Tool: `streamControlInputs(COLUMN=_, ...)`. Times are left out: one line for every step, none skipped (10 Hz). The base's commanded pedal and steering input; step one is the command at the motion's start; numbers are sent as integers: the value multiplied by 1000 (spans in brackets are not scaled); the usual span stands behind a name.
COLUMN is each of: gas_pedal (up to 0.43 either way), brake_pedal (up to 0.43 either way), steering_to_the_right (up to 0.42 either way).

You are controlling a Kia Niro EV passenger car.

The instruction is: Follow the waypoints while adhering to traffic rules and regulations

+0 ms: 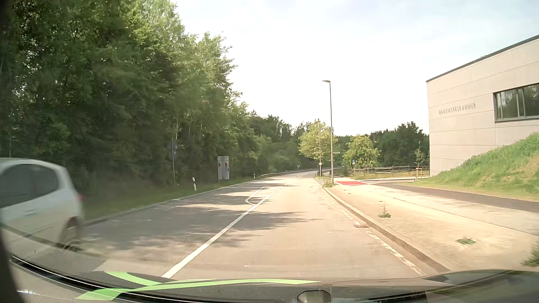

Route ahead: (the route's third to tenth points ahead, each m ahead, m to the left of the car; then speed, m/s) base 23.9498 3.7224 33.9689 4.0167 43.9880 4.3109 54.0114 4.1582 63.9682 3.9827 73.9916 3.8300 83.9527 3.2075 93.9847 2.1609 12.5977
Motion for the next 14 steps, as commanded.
streamControlInputs(gas_pedal=0, brake_pedal=0, steering_to_the_right=3)
streamControlInputs(gas_pedal=8, brake_pedal=0, steering_to_the_right=4)
streamControlInputs(gas_pedal=8, brake_pedal=0, steering_to_the_right=3)
streamControlInputs(gas_pedal=20, brake_pedal=0, steering_to_the_right=3)
streamControlInputs(gas_pedal=28, brake_pedal=0, steering_to_the_right=3)
streamControlInputs(gas_pedal=28, brake_pedal=0, steering_to_the_right=3)
streamControlInputs(gas_pedal=28, brake_pedal=0, steering_to_the_right=4)
streamControlInputs(gas_pedal=28, brake_pedal=0, steering_to_the_right=4)
streamControlInputs(gas_pedal=28, brake_pedal=0, steering_to_the_right=6)
streamControlInputs(gas_pedal=28, brake_pedal=0, steering_to_the_right=6)
streamControlInputs(gas_pedal=28, brake_pedal=0, steering_to_the_right=6)
streamControlInputs(gas_pedal=28, brake_pedal=0, steering_to_the_right=6)
streamControlInputs(gas_pedal=28, brake_pedal=0, steering_to_the_right=6)
streamControlInputs(gas_pedal=28, brake_pedal=0, steering_to_the_right=6)
